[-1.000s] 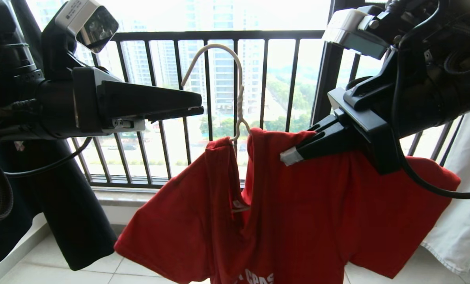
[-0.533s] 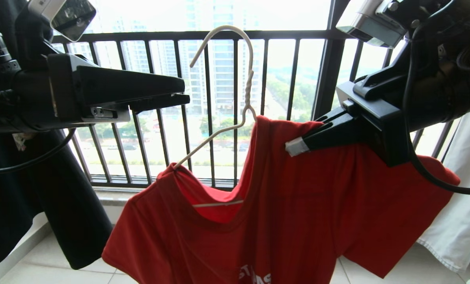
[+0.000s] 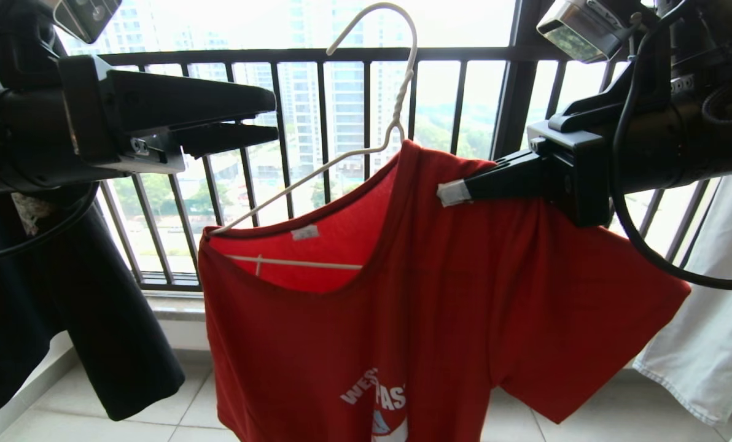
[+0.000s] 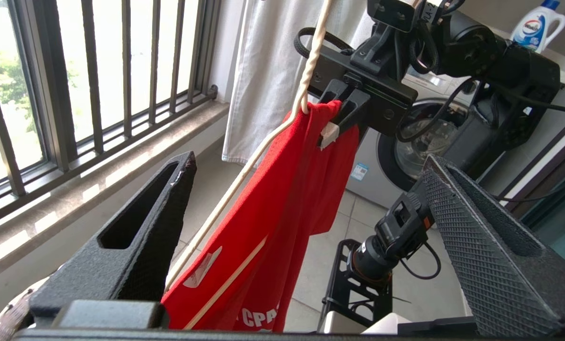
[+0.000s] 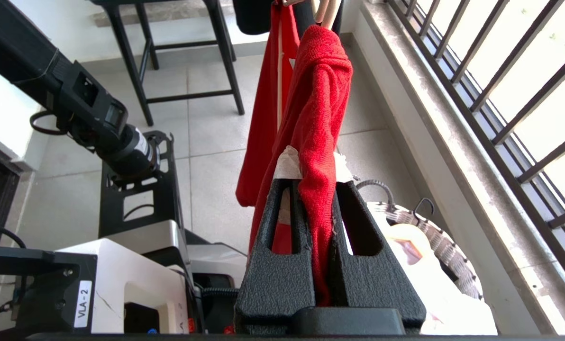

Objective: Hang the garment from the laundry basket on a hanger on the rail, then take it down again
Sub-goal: Hang the clothes rack on the clothesline

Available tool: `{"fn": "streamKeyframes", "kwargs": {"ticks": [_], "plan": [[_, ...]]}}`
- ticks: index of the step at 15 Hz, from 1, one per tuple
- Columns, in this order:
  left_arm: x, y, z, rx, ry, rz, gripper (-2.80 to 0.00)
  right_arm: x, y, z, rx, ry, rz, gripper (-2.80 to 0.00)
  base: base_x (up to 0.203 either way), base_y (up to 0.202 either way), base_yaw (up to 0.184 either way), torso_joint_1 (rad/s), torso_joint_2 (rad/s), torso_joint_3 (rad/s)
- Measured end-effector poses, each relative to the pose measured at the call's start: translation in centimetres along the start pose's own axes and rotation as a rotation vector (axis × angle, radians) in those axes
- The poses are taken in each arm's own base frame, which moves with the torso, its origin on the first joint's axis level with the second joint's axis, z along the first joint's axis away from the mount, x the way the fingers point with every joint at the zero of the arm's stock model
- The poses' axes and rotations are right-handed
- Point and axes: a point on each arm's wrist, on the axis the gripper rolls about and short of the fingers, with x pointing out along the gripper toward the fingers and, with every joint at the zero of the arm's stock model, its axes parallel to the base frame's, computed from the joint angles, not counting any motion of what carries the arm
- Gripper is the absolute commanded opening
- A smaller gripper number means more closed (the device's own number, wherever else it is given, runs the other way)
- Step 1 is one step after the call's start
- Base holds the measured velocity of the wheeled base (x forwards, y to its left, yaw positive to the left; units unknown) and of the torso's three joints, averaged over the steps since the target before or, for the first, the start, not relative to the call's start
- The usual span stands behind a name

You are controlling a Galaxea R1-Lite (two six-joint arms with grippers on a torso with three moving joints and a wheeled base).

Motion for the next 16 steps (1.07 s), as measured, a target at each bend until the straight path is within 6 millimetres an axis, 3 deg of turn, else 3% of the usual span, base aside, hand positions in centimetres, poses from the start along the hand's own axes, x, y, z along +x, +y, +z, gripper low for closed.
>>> {"fn": "streamKeyframes", "kwargs": {"ticks": [14,15,16], "plan": [[-0.3,0.1,0.4,0.006,-0.016,0.023,0.0,-1.5,0.5,0.1,0.024,-0.035,-0.031,-2.8,0.0,0.0,0.0,0.0,0.0,0.0],[-0.3,0.1,0.4,0.005,-0.018,0.028,-0.72,-1.5,0.6,0.2,0.023,-0.036,-0.031,-2.8,0.0,0.0,0.0,0.0,0.0,0.0],[-0.3,0.1,0.4,0.002,-0.02,0.032,-2.8,-1.6,0.6,0.2,0.022,-0.037,-0.031,-2.8,0.0,0.0,0.0,0.0,0.0,0.0]]}}
